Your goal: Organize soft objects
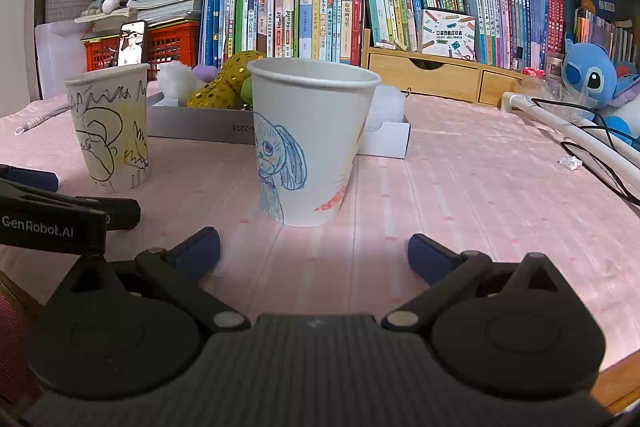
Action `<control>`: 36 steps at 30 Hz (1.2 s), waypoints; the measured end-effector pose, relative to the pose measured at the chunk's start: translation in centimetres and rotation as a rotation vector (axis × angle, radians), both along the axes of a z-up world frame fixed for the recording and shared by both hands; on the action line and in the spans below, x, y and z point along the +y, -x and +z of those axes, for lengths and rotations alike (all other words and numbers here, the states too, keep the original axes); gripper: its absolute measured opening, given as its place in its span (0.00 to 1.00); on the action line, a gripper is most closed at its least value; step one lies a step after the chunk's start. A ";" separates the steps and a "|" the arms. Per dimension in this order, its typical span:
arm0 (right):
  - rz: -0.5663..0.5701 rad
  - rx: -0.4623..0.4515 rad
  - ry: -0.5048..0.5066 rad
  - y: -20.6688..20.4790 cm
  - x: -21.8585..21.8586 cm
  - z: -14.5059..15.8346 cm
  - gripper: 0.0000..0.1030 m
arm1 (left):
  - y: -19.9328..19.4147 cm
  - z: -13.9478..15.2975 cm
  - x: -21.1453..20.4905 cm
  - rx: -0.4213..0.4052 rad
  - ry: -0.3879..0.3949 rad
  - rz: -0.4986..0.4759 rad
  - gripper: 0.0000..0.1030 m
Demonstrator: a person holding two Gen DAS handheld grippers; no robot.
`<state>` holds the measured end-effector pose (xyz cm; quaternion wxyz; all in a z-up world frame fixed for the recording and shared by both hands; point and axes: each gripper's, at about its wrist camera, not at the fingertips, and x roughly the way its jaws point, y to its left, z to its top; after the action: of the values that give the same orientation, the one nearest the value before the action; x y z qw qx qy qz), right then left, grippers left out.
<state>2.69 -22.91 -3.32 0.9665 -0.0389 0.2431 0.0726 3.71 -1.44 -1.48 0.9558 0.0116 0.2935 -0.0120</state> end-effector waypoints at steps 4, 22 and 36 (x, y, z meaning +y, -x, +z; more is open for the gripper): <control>0.000 0.000 0.000 0.0 0.0 0.0 1.00 | 0.0 0.0 0.0 -0.001 0.000 0.000 1.00; 0.000 0.002 -0.001 -0.1 0.0 0.0 1.00 | 0.1 -0.1 0.0 -0.004 -0.001 -0.002 1.00; 0.001 0.002 -0.002 -0.1 0.0 -0.1 1.00 | -0.1 0.3 -0.1 -0.011 -0.002 0.000 1.00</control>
<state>2.75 -22.91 -3.41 0.9662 -0.0381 0.2442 0.0735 3.77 -1.51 -1.21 0.9573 0.0126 0.2885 -0.0119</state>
